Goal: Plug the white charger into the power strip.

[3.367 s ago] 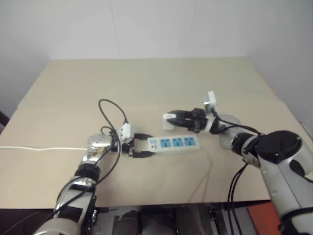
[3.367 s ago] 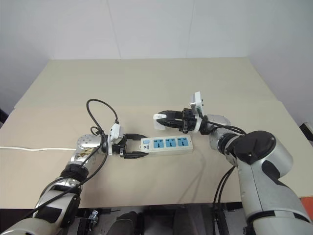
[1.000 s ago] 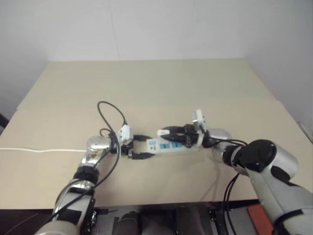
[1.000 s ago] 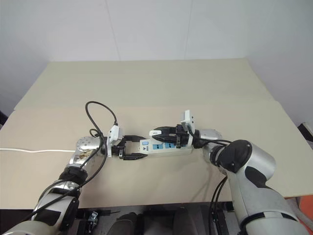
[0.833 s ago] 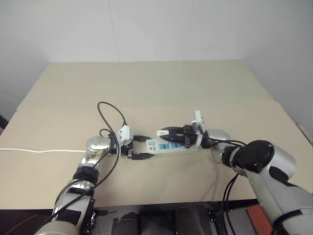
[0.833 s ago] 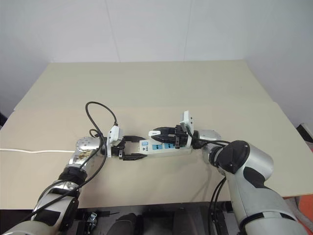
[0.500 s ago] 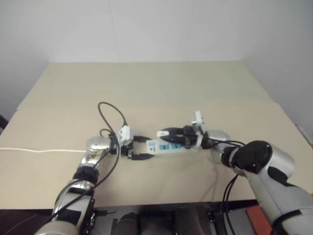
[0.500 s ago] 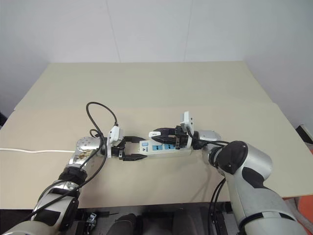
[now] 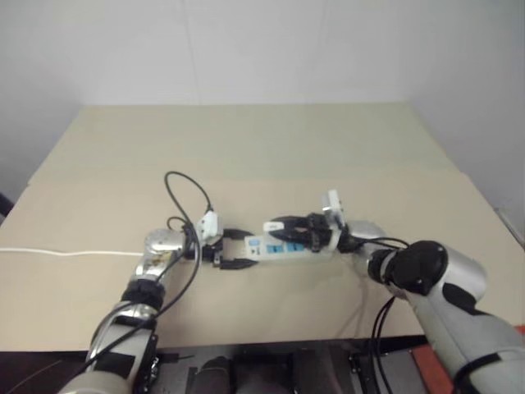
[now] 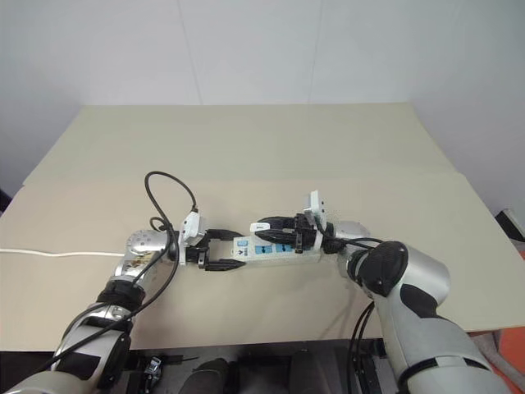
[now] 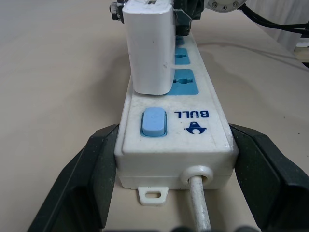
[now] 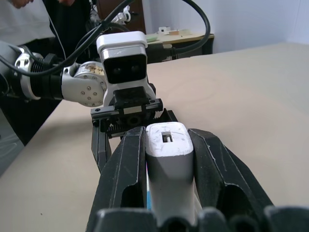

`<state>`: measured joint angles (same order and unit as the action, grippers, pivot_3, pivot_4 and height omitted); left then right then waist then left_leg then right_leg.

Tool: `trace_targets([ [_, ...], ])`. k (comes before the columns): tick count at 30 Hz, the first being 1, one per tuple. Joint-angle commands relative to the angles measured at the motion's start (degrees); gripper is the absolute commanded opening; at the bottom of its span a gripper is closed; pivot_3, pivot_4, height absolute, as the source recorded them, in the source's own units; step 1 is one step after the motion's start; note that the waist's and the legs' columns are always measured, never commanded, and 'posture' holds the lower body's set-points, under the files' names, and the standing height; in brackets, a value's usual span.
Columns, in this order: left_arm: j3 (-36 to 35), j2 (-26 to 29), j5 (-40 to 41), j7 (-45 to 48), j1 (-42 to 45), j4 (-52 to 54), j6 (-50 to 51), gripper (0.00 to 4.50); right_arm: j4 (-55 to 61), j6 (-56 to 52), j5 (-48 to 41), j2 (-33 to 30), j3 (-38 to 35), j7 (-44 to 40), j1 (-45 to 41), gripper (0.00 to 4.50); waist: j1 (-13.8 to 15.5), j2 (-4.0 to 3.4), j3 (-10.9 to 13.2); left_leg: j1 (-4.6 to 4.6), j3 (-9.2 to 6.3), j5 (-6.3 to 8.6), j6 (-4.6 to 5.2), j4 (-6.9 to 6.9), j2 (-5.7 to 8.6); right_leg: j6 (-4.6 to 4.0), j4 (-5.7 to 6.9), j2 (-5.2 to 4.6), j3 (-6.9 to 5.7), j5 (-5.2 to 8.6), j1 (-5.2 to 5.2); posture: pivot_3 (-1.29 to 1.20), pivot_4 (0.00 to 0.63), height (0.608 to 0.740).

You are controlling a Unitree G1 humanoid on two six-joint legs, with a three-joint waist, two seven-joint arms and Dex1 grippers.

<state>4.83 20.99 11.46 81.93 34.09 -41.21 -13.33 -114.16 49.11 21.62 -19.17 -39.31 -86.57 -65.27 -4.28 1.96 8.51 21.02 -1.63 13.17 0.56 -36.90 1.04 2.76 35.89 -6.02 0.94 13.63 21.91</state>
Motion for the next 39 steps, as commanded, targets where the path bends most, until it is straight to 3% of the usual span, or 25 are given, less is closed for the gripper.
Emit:
trace_targets([
  [1, -0.18, 0.47, 1.07, 0.52, 0.04, 2.35, 0.59, 3.22, 0.08, -1.33, 2.86, 1.70, 7.15, -3.15, 5.13, 1.11, -0.03, 0.03, -0.16, -0.01, 0.00, 0.00, -0.01, 0.00, -0.01, 0.00, 0.00, 0.02, 0.00, 0.00, 0.00, 0.00, 0.150, 0.740],
  [7, 0.01, 0.19, 1.17, 0.27, -0.12, 2.82, 0.80, 3.22, 9.27, -7.51, 0.51, 4.80, 10.51, -4.70, 8.10, 1.11, -0.11, 0.02, -0.47, -0.21, -0.01, 0.03, -0.03, 0.01, -0.04, 0.00, 0.06, 0.06, 0.04, 0.01, -0.14, 0.00, 0.150, 0.740],
  [16, 0.15, 0.26, 1.50, -0.29, -0.92, 4.26, 1.76, 3.22, 32.27, -21.46, -7.18, 9.35, 17.97, -5.93, 17.12, 1.11, -0.05, -0.09, -0.74, -1.73, -0.15, 0.34, -0.23, 0.08, -0.52, -0.07, -0.07, 0.48, 0.09, 0.19, -1.62, 0.00, 0.150, 0.740],
  [22, 0.09, 0.36, 1.67, -0.42, -0.95, 4.30, 1.86, 3.22, 60.51, -34.63, -17.40, 11.39, 27.67, -5.93, 29.91, 1.11, 0.71, -0.31, -1.00, -1.72, -0.16, 0.41, -0.35, 0.07, -0.95, 0.01, 0.07, 0.83, 0.04, 0.43, -1.53, 0.00, 0.150, 0.740],
  [28, -0.01, 0.21, 1.58, -0.18, -0.67, 3.91, 1.72, 3.22, 75.21, -44.80, -23.06, 8.62, 34.95, -3.43, 36.28, 1.11, 1.82, -0.40, -0.95, -1.25, -0.08, 0.46, -0.34, 0.07, -0.91, -0.37, 0.06, 0.80, 0.07, 0.29, -0.99, 0.00, 0.150, 0.740],
  [32, -0.08, -0.02, 1.42, -0.21, -0.48, 3.63, 1.53, 3.22, 79.02, -45.92, -26.15, 7.51, 37.14, 0.75, 37.71, 2.35, 2.16, -0.44, -0.93, -0.77, -0.09, 0.47, -0.30, 0.05, -0.90, -0.41, 0.04, 0.86, 0.00, 0.29, -0.56, 0.00, 0.150, 0.740],
  [38, 0.12, -0.19, 1.40, -0.54, -0.63, 3.80, 1.60, 3.22, 81.27, -46.23, -29.64, 6.01, 39.57, 2.59, 38.28, 4.40, 2.13, -0.41, -0.88, -0.74, -0.03, 0.48, -0.27, 0.01, -0.88, -0.42, 0.05, 0.85, 0.03, 0.31, -0.52, 0.00, 0.150, 0.740],
  [39, 0.12, -0.23, 1.42, -0.60, -0.66, 3.81, 1.61, 3.22, 81.38, -46.26, -30.04, 5.82, 39.78, 3.12, 38.23, 4.40, 2.13, -0.41, -0.87, -0.75, -0.03, 0.48, -0.27, 0.01, -0.89, -0.41, 0.05, 0.87, 0.03, 0.32, -0.52, 0.00, 0.150, 0.740],
])
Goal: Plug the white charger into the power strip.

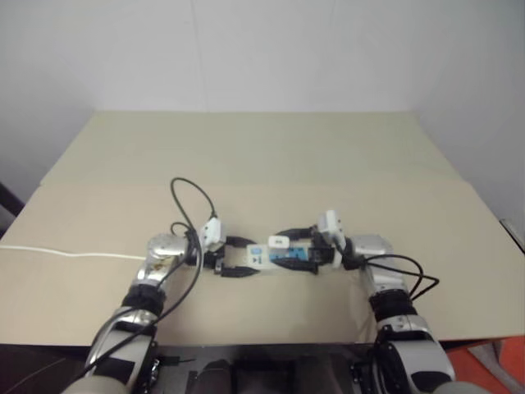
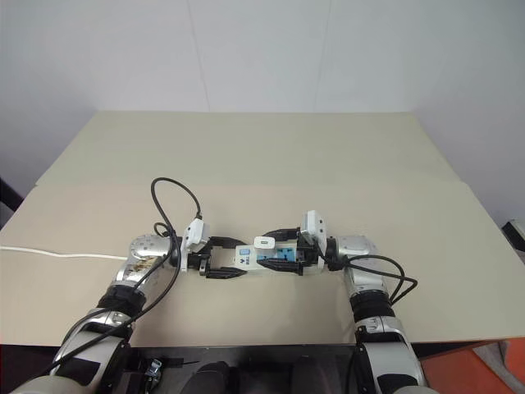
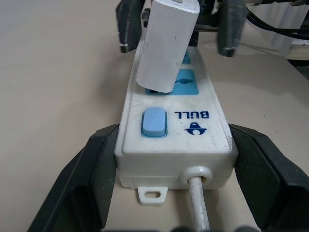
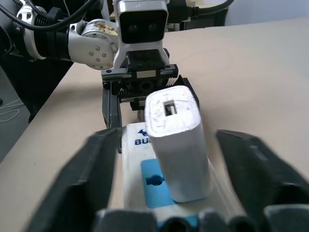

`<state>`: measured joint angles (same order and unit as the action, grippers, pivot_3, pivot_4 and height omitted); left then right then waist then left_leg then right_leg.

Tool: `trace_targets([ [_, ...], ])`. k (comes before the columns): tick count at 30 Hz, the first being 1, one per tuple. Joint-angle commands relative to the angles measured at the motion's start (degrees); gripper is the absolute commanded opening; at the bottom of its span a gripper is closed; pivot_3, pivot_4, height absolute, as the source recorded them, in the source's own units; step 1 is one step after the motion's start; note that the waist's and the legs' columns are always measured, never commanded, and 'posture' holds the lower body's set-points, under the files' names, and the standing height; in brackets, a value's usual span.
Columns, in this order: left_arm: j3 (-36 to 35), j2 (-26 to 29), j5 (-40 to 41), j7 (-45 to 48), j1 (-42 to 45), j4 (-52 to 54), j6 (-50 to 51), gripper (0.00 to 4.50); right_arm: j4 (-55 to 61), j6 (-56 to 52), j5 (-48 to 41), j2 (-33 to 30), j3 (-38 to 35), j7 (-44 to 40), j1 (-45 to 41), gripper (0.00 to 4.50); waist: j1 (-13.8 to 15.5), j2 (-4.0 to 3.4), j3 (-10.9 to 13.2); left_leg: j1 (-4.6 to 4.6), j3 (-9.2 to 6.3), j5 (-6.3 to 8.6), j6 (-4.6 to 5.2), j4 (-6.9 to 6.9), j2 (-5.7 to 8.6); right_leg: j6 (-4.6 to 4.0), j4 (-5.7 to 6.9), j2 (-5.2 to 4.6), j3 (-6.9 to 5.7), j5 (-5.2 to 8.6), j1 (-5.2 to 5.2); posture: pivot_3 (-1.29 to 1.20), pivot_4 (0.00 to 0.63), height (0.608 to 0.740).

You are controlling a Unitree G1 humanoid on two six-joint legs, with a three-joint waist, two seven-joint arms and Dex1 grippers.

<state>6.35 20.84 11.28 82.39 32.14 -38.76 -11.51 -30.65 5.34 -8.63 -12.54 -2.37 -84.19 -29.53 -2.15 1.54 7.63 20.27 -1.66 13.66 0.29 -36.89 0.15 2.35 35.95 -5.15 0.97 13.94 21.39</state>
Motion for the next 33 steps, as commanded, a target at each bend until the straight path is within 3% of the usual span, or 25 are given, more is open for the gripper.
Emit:
trace_targets([
  [1, -1.40, -0.11, 1.58, -1.11, 1.27, 1.35, -0.24, 3.22, -2.05, -2.42, -0.10, -0.99, 3.03, 1.28, 2.45, 4.40, 0.00, 0.00, 0.01, 0.00, 0.00, 0.00, 0.00, 0.00, 0.00, 0.01, 0.00, 0.01, -0.01, 0.01, 0.00, 0.00, 0.150, 0.740],
  [6, -1.41, -0.22, 1.54, -1.34, 1.14, 1.30, -0.42, 3.22, -0.89, -3.20, -1.87, -2.10, 3.69, 3.84, 1.89, 4.40, 0.01, 0.01, 0.05, 0.00, 0.00, 0.00, 0.00, 0.00, 0.00, 0.03, 0.00, 0.01, 0.00, 0.02, 0.00, 0.00, 0.150, 0.740],
  [12, -1.50, -0.37, 1.54, -1.76, 0.68, 1.59, -0.66, 3.22, 9.96, -4.41, -6.24, -4.19, 2.54, 7.05, 3.67, 4.40, 0.38, -0.05, 0.25, 0.09, -0.01, -0.01, 0.01, -0.02, 0.00, 0.20, -0.03, 0.00, -0.01, 0.12, 0.06, 0.00, 0.150, 0.740],
  [16, -1.41, -0.40, 1.54, -1.93, 0.17, 1.86, -0.85, 3.22, 18.51, -2.84, -7.25, -4.91, 2.39, 11.20, 5.58, 4.40, 0.80, -0.11, 0.29, 0.93, 0.02, -0.05, 0.06, -0.17, 0.03, -0.16, 0.14, 0.00, 0.02, -0.12, 0.98, 0.00, 0.150, 0.740],
  [19, -1.17, -0.49, 1.48, -2.06, -0.06, 1.95, -0.99, 3.22, 21.98, -2.79, -7.94, -5.92, 2.62, 12.40, 6.60, 4.40, 0.93, -0.22, 0.43, 1.01, 0.05, -0.05, 0.07, -0.15, 0.05, -0.17, 0.10, 0.07, 0.02, -0.12, 1.05, 0.00, 0.150, 0.740],
  [23, -0.96, -0.61, 1.42, -1.97, 0.24, 1.41, -1.22, 3.22, 22.54, -2.29, -7.41, -5.68, 2.75, 16.21, 5.88, 4.40, 1.04, -0.20, 0.47, 1.01, 0.08, -0.04, 0.07, -0.15, 0.04, -0.17, 0.07, 0.10, 0.00, -0.12, 1.04, 0.00, 0.150, 0.740],
  [33, -0.78, -0.86, 1.42, -1.72, 0.70, 1.06, -1.34, 3.22, 18.85, -0.76, -7.86, -7.62, 5.41, 12.69, 4.21, 4.40, 1.15, -0.20, 0.55, 1.02, 0.15, -0.05, 0.07, -0.15, 0.03, -0.17, 0.01, 0.12, 0.00, -0.12, 1.02, 0.00, 0.150, 0.740],
])
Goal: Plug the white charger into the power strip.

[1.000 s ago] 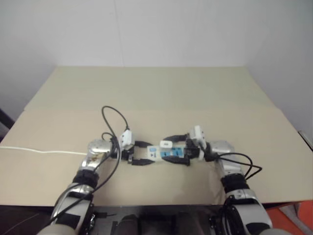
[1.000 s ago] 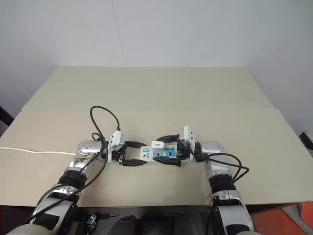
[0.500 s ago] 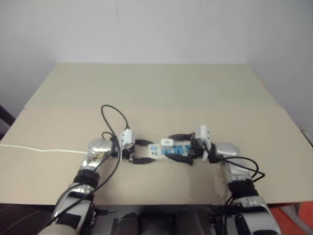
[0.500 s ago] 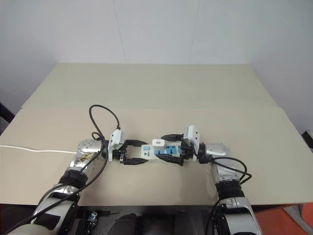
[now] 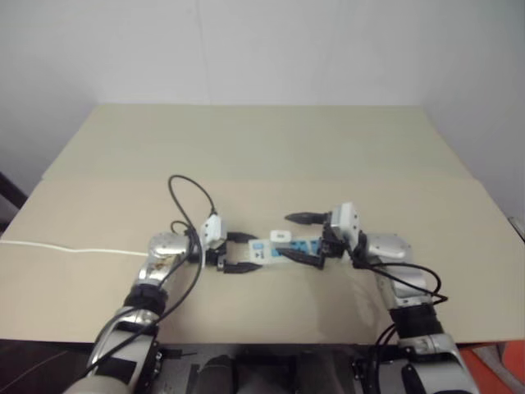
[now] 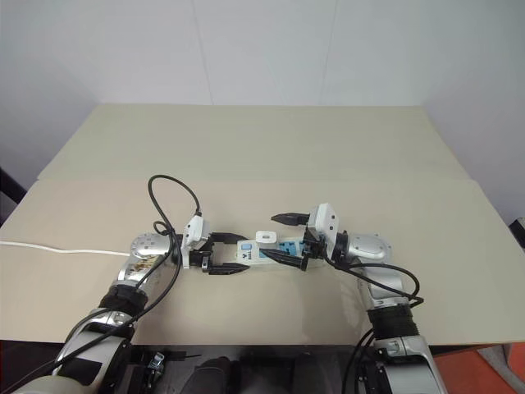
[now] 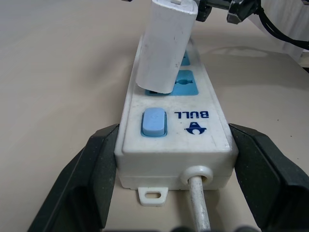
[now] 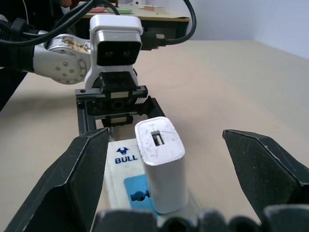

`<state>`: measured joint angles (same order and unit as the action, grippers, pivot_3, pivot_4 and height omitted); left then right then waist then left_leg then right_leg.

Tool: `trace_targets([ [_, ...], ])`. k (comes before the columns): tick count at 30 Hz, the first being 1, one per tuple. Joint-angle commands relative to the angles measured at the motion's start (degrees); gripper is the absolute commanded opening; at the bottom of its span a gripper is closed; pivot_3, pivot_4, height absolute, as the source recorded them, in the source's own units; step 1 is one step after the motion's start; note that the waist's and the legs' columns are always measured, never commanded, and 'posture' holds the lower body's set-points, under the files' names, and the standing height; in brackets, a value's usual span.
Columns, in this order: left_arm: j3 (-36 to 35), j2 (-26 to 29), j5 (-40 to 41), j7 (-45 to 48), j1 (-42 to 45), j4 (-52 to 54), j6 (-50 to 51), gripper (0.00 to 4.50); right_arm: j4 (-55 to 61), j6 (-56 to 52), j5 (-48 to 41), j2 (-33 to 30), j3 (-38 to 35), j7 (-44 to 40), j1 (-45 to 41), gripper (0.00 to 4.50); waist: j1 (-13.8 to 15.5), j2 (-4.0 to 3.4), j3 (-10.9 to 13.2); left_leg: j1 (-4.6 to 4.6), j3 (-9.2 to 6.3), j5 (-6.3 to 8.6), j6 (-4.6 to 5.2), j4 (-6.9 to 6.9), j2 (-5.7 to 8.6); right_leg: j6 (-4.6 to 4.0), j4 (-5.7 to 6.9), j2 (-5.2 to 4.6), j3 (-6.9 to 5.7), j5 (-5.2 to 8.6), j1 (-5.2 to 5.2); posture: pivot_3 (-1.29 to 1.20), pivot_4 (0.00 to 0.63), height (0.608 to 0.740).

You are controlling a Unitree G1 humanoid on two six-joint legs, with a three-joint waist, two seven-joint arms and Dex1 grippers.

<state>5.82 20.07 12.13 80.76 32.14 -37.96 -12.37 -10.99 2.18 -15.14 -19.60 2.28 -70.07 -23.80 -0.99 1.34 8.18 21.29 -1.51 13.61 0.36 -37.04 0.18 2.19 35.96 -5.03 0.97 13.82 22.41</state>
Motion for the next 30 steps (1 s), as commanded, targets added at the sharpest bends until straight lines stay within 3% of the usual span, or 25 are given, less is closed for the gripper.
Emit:
trace_targets([
  [1, -0.25, -0.07, 0.58, -0.11, 0.67, 0.31, -0.47, 3.22, -1.98, 3.01, -1.06, -0.49, 0.94, -1.60, -1.98, 4.40, -0.01, 0.00, 0.01, 0.00, 0.00, 0.00, 0.00, 0.00, 0.00, 0.00, 0.00, 0.00, 0.00, 0.00, -0.01, 0.00, 0.150, 0.740],
  [3, -0.25, -0.01, 0.60, -0.13, 0.52, 0.50, -0.43, 3.22, -3.67, 3.76, -1.03, -0.49, 1.33, -2.24, -2.73, 4.40, 0.02, 0.01, 0.01, -0.01, 0.01, 0.00, 0.00, 0.00, 0.00, 0.00, 0.00, 0.01, -0.01, 0.00, -0.01, 0.00, 0.150, 0.740],
  [6, -0.29, 0.14, 0.64, -0.23, 0.14, 0.91, -0.37, 3.22, -5.93, 5.36, -0.75, -0.12, 2.01, -2.71, -3.55, 3.83, 0.03, 0.00, 0.03, 0.00, 0.02, 0.00, 0.00, 0.00, -0.01, 0.00, 0.00, 0.02, -0.01, 0.00, -0.01, 0.00, 0.150, 0.740],
  [14, -0.43, 0.58, 0.83, -0.40, -0.53, 1.93, 0.03, 3.22, -10.35, 8.18, -0.56, 0.89, 2.56, -2.55, -5.37, 1.16, 0.01, 0.00, 0.07, -0.01, 0.00, 0.00, 0.00, 0.00, -0.02, -0.02, 0.01, 0.02, -0.01, -0.01, -0.01, 0.00, 0.150, 0.740],
  [30, 0.20, 0.55, 0.79, 1.27, 0.02, 1.63, 0.33, 3.22, -17.64, 9.44, 0.25, 0.17, 4.96, -9.14, -9.81, 1.12, -0.07, -0.01, 0.07, -0.02, 0.00, 0.00, 0.01, 0.02, -0.04, -0.04, -0.01, 0.05, 0.00, -0.02, -0.01, 0.00, 0.150, 0.740],
])
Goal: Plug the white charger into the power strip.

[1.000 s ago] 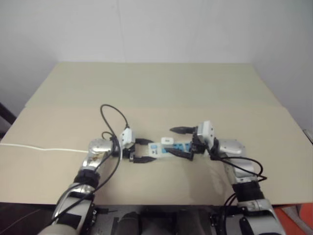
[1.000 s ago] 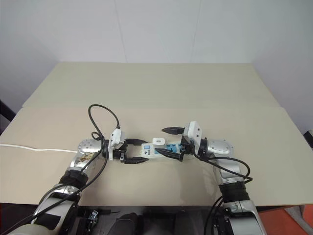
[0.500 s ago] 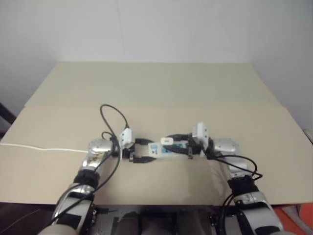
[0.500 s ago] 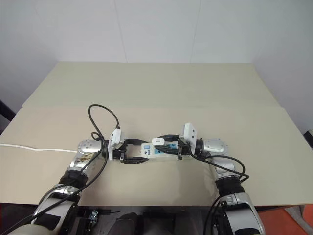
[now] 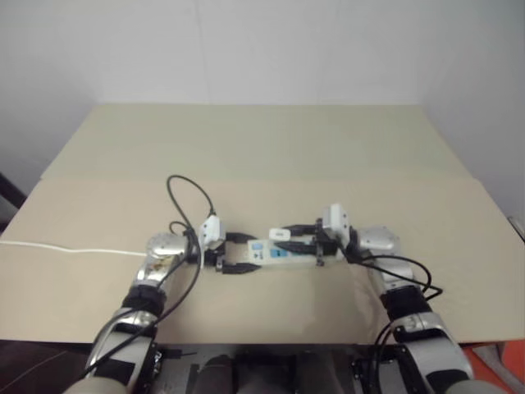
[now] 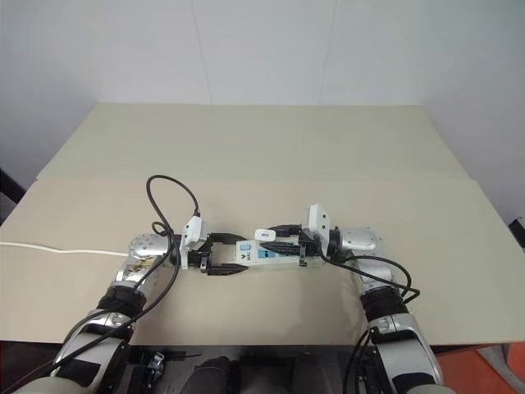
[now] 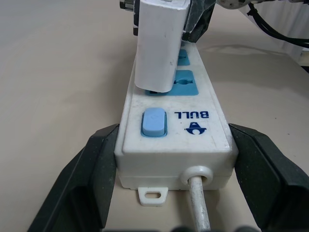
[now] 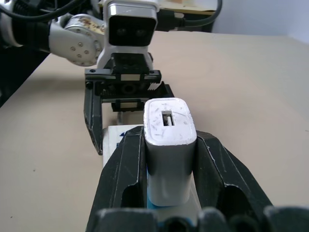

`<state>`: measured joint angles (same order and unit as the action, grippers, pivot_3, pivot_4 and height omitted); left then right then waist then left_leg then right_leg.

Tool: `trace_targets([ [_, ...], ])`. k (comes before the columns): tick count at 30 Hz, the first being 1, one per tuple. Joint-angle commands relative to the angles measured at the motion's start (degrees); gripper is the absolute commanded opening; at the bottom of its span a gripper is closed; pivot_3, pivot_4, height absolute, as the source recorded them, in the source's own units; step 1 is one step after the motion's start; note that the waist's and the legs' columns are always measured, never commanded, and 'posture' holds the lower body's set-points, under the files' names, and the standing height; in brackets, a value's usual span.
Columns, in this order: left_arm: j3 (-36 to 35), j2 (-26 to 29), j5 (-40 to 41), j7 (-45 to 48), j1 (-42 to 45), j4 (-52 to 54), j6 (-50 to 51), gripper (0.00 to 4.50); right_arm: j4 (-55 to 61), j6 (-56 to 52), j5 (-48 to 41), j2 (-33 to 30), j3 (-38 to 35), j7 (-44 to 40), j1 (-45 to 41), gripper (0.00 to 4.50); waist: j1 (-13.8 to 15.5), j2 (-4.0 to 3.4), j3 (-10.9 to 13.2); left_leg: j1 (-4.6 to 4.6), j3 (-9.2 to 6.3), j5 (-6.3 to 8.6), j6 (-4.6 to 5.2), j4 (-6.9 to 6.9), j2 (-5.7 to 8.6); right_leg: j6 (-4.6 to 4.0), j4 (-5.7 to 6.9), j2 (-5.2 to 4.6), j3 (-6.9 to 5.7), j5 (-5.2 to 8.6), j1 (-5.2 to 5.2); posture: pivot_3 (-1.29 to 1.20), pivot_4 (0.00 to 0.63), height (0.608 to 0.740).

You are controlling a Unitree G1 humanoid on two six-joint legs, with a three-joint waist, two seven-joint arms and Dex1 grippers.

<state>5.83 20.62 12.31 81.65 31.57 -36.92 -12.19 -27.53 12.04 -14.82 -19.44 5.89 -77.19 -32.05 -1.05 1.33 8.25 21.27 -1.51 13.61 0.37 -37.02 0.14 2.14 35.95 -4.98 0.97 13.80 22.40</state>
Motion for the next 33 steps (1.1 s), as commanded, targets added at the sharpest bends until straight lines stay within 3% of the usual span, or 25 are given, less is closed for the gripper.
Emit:
trace_targets([
  [1, 0.18, -0.05, 0.60, 0.40, 0.63, 0.52, 0.12, 3.22, -1.58, -0.50, -0.03, 0.05, 1.47, -2.26, -1.90, 1.12, -0.01, 0.00, 0.00, 0.00, 0.00, 0.00, 0.00, 0.00, 0.00, 0.00, 0.00, 0.00, 0.00, 0.00, 0.00, 0.00, 0.150, 0.740],
  [11, 0.06, -0.31, 0.73, -0.15, 0.03, 1.10, -0.31, 3.22, -7.26, -5.43, 0.76, 0.30, 2.05, -3.17, -5.42, 1.12, -0.05, 0.00, 0.00, -0.03, -0.01, 0.00, 0.00, -0.01, -0.02, -0.06, 0.04, 0.01, 0.00, -0.04, 0.00, 0.00, 0.150, 0.740],
  [23, 0.05, -0.16, 0.81, 0.04, 0.03, 1.08, -0.34, 3.22, -7.34, -4.18, 2.88, 0.15, 4.15, -4.37, -3.39, 1.12, -0.06, -0.01, 0.00, -0.10, -0.02, 0.00, 0.00, -0.01, -0.03, -0.07, 0.05, 0.01, 0.01, -0.04, -0.06, 0.00, 0.150, 0.740],
  [33, 0.04, 0.02, 0.80, 0.04, -0.20, 1.28, -0.59, 3.22, -8.88, -9.41, 4.98, -0.33, 6.54, -2.92, -4.74, 1.12, -0.21, -0.02, -0.01, -0.16, -0.03, 0.00, 0.00, -0.01, -0.05, -0.07, 0.07, 0.03, 0.01, -0.04, -0.09, 0.00, 0.150, 0.740],
])
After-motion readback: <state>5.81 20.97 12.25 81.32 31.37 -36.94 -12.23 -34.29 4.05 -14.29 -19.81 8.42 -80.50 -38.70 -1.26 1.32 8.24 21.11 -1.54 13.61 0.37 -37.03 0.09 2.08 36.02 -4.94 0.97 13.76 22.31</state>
